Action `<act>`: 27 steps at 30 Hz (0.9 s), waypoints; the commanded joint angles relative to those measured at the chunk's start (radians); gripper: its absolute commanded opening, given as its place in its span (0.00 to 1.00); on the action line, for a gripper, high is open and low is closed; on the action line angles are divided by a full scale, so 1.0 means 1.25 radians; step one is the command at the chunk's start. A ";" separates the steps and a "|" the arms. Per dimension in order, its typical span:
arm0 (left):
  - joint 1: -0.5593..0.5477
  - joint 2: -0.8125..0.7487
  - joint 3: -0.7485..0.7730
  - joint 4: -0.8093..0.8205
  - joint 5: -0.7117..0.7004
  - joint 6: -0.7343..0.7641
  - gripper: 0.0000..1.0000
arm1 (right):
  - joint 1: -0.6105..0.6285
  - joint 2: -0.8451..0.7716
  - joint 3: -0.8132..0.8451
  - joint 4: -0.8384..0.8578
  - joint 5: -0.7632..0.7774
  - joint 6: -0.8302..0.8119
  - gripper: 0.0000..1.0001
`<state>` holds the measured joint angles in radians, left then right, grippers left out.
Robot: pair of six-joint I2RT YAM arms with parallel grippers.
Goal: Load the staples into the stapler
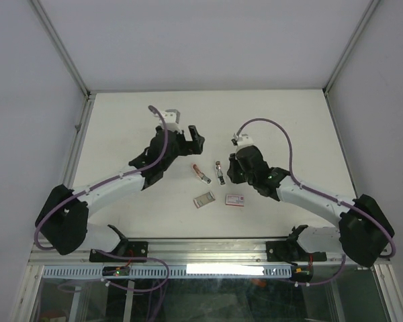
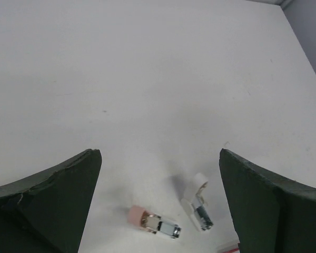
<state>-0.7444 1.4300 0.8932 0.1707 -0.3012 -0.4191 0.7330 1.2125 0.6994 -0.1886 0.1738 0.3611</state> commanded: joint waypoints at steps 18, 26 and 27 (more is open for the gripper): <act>0.068 -0.284 -0.414 0.221 -0.141 0.043 0.99 | 0.123 0.236 0.106 0.156 0.149 -0.087 0.12; 0.068 -0.290 -0.415 0.218 -0.133 0.041 0.99 | 0.124 0.258 0.113 0.152 0.156 -0.099 0.12; 0.068 -0.291 -0.415 0.218 -0.133 0.041 0.99 | 0.124 0.260 0.111 0.152 0.157 -0.100 0.12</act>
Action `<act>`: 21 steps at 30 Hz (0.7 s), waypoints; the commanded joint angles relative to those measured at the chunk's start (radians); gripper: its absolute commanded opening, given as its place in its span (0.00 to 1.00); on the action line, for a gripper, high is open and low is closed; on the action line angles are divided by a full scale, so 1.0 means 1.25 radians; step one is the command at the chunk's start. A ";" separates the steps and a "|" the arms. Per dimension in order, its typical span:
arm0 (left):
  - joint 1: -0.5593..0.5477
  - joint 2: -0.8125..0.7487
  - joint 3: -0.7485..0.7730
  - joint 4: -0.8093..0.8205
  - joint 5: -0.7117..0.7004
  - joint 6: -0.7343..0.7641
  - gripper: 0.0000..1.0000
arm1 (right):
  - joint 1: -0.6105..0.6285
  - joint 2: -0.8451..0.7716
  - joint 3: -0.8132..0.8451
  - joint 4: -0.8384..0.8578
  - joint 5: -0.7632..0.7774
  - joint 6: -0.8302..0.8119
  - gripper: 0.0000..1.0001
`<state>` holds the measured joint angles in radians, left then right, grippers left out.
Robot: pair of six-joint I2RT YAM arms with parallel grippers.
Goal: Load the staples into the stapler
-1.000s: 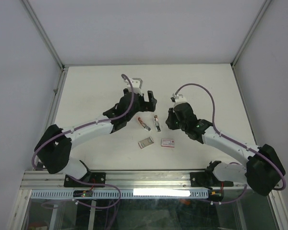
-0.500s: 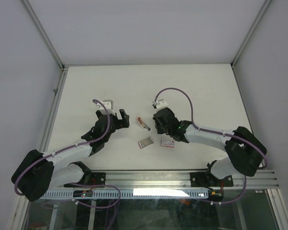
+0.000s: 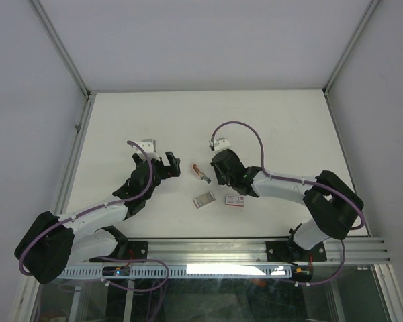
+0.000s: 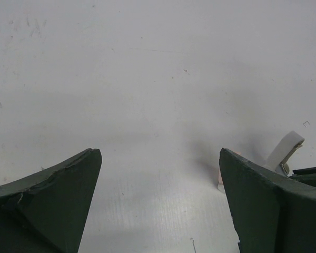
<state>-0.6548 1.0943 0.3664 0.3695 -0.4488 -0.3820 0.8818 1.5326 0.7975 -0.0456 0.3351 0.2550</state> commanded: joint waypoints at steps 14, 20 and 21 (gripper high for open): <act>-0.003 -0.025 0.006 0.058 -0.013 0.010 0.99 | 0.004 0.016 0.021 0.035 0.045 -0.010 0.12; -0.004 -0.027 0.005 0.059 -0.014 0.011 0.99 | 0.005 0.023 0.020 0.035 0.037 -0.002 0.11; -0.004 -0.026 0.005 0.058 -0.014 0.010 0.99 | 0.004 0.024 0.020 0.034 0.035 0.000 0.11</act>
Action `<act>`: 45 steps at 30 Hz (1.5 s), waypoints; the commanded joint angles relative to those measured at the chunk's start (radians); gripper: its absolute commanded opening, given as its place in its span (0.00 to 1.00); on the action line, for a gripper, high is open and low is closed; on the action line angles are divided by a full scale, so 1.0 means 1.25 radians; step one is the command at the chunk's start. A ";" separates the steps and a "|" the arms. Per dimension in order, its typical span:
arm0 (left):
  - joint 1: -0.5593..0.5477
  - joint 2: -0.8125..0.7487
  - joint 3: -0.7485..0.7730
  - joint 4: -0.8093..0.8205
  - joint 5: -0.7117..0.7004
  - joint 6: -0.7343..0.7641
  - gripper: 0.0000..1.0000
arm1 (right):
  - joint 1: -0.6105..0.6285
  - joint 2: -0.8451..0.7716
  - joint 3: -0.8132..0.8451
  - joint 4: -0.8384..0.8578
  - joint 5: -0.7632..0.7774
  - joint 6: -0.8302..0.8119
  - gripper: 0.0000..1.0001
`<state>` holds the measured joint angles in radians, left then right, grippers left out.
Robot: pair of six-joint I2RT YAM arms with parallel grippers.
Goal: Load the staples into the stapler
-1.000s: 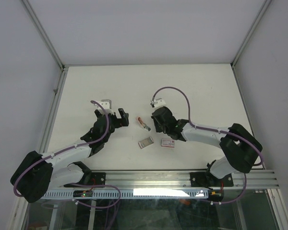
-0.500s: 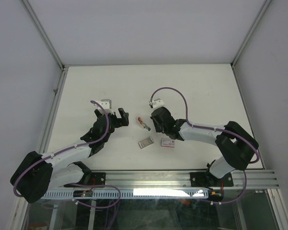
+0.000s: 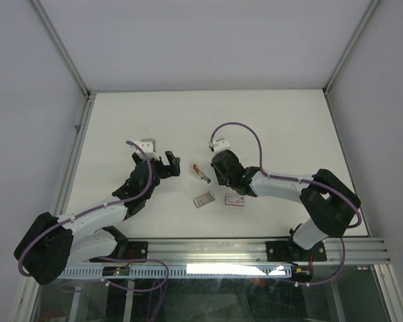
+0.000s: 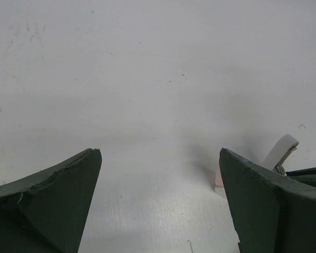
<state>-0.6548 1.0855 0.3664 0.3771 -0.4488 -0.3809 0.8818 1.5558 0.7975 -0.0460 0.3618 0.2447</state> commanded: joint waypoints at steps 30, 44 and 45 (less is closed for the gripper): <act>-0.004 -0.016 0.005 0.053 -0.012 0.010 0.99 | 0.005 0.007 0.036 -0.006 0.020 0.048 0.22; -0.004 -0.020 0.001 0.052 -0.014 0.010 0.99 | 0.004 -0.060 0.036 -0.022 0.014 0.055 0.32; -0.004 -0.020 0.001 0.054 -0.014 0.010 0.99 | 0.004 -0.068 0.034 -0.022 0.015 0.057 0.32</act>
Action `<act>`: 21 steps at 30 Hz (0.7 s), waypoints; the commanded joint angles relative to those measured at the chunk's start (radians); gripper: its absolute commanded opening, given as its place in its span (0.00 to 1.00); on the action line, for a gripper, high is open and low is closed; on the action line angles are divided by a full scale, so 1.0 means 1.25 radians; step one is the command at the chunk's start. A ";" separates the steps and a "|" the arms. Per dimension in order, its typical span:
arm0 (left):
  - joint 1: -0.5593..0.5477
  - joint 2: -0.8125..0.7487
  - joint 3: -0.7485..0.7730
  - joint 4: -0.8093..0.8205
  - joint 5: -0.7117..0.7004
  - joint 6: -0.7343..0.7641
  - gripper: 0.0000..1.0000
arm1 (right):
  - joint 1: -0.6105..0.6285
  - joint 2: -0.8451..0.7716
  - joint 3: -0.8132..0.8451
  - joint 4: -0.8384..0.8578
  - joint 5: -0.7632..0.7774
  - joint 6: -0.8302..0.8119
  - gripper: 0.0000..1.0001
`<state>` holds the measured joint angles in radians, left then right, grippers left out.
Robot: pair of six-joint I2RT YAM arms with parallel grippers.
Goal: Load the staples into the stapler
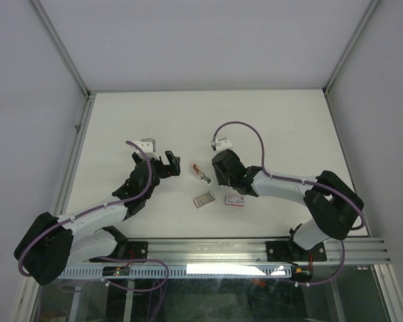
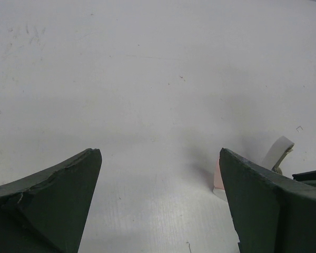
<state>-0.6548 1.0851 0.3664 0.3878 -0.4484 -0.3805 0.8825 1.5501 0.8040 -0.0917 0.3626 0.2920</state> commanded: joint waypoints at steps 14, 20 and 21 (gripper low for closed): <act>-0.004 -0.020 0.000 0.046 -0.014 0.011 0.99 | -0.019 -0.021 0.066 -0.006 0.022 0.032 0.31; -0.004 -0.021 -0.001 0.045 -0.014 0.011 0.99 | -0.026 0.012 0.079 -0.011 0.014 0.034 0.31; -0.003 -0.021 -0.001 0.046 -0.014 0.011 0.99 | -0.027 0.016 0.080 -0.012 0.014 0.035 0.31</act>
<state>-0.6548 1.0843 0.3660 0.3893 -0.4484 -0.3805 0.8551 1.5558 0.8494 -0.1204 0.3695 0.3164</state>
